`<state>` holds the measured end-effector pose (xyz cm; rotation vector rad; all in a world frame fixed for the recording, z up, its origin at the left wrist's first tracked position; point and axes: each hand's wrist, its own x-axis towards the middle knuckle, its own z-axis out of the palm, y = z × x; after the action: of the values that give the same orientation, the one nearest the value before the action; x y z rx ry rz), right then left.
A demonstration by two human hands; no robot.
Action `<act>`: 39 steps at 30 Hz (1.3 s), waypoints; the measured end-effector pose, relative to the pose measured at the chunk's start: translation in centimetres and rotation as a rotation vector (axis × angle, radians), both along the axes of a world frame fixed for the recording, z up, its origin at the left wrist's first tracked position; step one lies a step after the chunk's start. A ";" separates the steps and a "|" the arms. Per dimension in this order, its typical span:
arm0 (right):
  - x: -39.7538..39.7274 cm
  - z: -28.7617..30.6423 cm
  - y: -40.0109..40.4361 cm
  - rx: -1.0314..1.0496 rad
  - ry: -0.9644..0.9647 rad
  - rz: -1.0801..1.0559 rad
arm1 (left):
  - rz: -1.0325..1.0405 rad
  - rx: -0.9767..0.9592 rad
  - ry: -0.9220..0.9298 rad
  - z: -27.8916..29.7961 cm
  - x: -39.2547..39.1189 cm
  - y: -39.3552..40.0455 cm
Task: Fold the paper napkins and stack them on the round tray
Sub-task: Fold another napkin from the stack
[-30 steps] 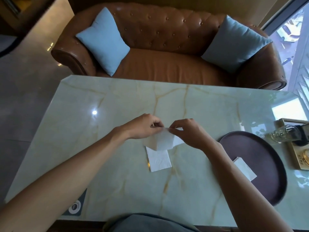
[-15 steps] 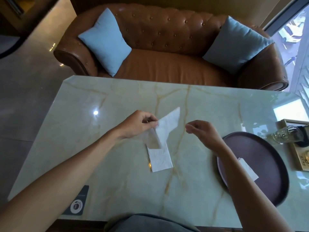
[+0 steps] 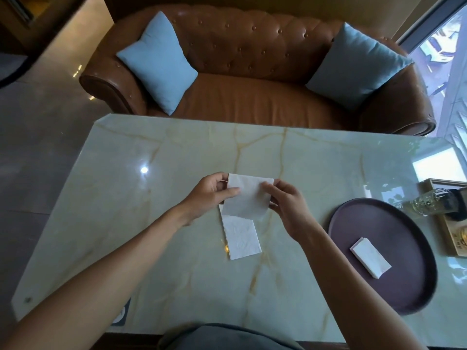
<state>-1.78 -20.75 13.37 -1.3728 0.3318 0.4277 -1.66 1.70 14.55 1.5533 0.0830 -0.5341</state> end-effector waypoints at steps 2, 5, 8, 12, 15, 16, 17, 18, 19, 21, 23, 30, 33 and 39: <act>-0.1 0.4 -0.1 -0.084 -0.070 0.027 | 0.070 0.026 -0.027 -0.5 0.1 -0.5; -0.3 0.7 0.1 -0.216 -0.149 -0.001 | 0.161 0.108 -0.077 -1.2 0.3 -1.1; -0.1 0.7 0.2 -0.335 -0.222 -0.012 | 0.182 0.242 -0.168 -1.2 0.4 -1.8; 0.6 0.4 -0.3 -0.540 -0.334 0.089 | 0.071 0.386 -0.307 -0.8 0.2 -2.2; 1.0 0.4 -0.6 -0.722 -0.349 0.146 | -0.006 0.521 -0.341 -0.5 0.3 -2.0; 1.0 0.5 -0.7 -0.759 -0.362 0.154 | -0.015 0.542 -0.343 -0.3 0.2 -1.9; 1.0 0.6 -0.8 -0.780 -0.379 0.159 | -0.018 0.559 -0.344 -0.3 0.2 -1.8; 1.0 0.7 -0.8 -0.791 -0.394 0.165 | -0.021 0.566 -0.346 -0.3 0.3 -1.7; 0.9 0.8 -0.9 -0.800 -0.410 0.171 | -0.022 0.568 -0.352 -0.3 0.3 -1.7; 0.9 1.0 -1.0 -0.827 -0.444 0.179 | -0.011 0.568 -0.384 -0.5 0.4 -1.7; 0.8 1.2 -1.0 -0.851 -0.472 0.190 | 0.007 0.597 -0.422 -0.8 0.5 -1.7; 1.4 2.4 -2.4 -0.684 -0.413 0.263 | -0.075 0.452 -0.360 0.7 0.6 -1.0; 1.5 2.5 -3.4 -0.518 -0.334 0.206 | -0.094 0.370 -0.309 1.3 0.5 -0.6; 0.8 1.4 -3.9 -0.183 -0.183 0.141 | -0.056 0.098 -0.168 2.0 0.9 -0.2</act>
<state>-0.94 -24.61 14.80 -1.6079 0.1262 0.3911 -0.72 1.50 16.55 1.6944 -0.0640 -0.4474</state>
